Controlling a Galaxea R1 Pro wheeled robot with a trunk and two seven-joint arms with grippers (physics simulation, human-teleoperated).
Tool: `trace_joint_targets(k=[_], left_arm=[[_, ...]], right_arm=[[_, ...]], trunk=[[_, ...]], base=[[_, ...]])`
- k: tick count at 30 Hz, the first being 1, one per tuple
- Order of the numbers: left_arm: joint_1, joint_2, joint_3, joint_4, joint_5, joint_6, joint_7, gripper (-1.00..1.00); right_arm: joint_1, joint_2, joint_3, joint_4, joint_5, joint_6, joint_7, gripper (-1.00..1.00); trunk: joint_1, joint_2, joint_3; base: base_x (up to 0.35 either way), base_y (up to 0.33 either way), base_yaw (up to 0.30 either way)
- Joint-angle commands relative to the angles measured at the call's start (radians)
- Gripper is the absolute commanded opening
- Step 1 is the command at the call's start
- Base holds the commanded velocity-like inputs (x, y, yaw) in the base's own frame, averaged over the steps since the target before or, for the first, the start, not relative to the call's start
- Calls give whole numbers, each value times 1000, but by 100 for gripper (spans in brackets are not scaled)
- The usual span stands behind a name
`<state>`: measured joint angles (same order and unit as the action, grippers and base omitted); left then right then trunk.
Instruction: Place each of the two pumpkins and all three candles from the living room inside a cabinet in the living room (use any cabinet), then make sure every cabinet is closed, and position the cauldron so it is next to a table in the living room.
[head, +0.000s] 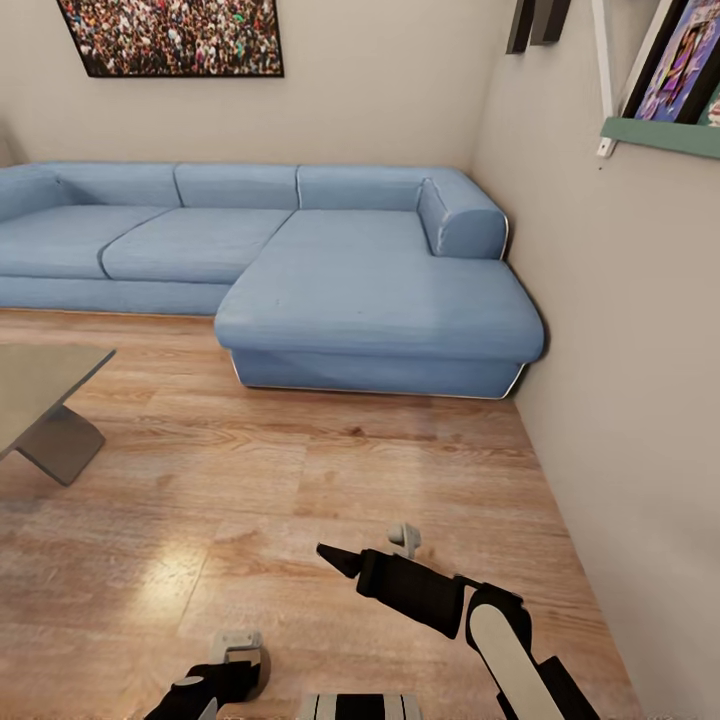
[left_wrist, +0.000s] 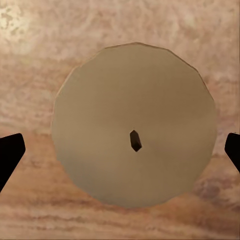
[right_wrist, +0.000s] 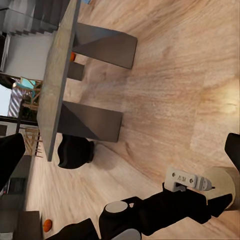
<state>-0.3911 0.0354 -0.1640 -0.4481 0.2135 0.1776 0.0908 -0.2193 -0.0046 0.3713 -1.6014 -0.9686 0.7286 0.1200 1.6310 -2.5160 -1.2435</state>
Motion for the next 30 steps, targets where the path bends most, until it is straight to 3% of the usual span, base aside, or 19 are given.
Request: trace_joint_targets(k=[1,22,26,30], left_arm=[[0,0,0,0,0,-1,0,100],[0,0,0,0,0,-4,0,100],[0,0,0,0,0,-4,0,100],[0,0,0,0,0,-4,0,100]], right_arm=[[0,0,1,0,0,0,0,100],[0,1,5,1,1,0,0,100],[0,2,5,0,1,0,0,100],[0,1,5,0,1,0,0,100]], trunk=[[0,0,-4],[2,-1,-16],[4,-2,-31],[4,-2,-31]], base=[[0,0,0],[0,0,0],[0,0,0],[0,0,0]])
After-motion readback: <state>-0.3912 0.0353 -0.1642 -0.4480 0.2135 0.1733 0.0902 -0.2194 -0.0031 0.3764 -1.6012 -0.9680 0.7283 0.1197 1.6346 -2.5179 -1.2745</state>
